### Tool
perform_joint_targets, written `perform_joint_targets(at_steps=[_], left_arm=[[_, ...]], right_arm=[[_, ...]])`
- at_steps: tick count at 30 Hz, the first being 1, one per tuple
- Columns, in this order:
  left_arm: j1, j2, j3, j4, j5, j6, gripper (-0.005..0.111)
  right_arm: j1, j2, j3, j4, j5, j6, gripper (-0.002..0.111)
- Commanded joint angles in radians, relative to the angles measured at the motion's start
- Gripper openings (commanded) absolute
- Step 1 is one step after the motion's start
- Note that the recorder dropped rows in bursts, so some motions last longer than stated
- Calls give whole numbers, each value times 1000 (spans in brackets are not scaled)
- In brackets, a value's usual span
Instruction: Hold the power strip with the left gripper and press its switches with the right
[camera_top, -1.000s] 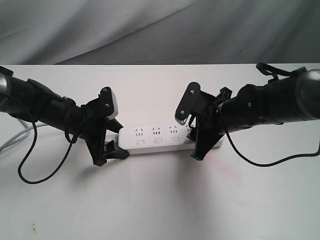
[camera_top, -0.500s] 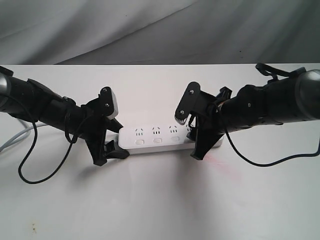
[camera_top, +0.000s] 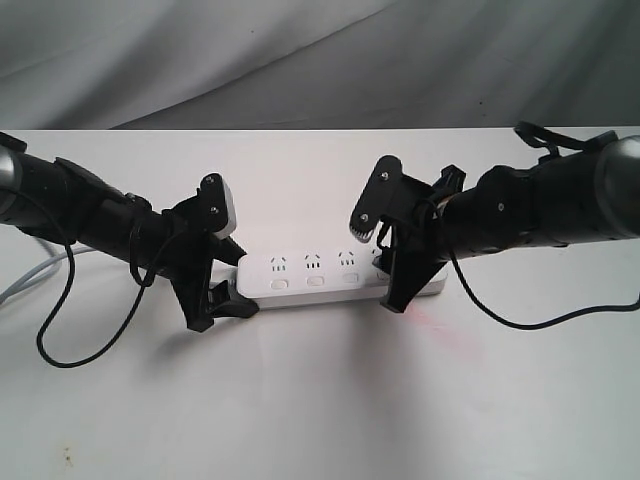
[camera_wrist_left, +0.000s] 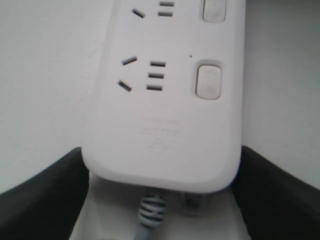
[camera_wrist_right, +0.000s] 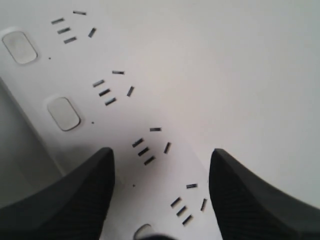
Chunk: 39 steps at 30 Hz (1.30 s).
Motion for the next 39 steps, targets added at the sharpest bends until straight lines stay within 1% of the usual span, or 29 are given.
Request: perform_joint_targets(at_steps=[1,13,29,35,39], left_arm=[[-7,1,-2,3,-2,4,60],[-7,1,-2,3,-2,4,60],[-7,1,-2,3,-2,4,60],[-7,1,-2,3,-2,4,60],[-7,1,-2,3,-2,4,60]], right_arm=[[-6,35,6,-7,9,-1,53],[-16,51,6,2,72,-1,52],[-18,101,17,17,98,1,52],[-18,24,17,17,84,1,52],[-16,-71,17,17,43,1,52]])
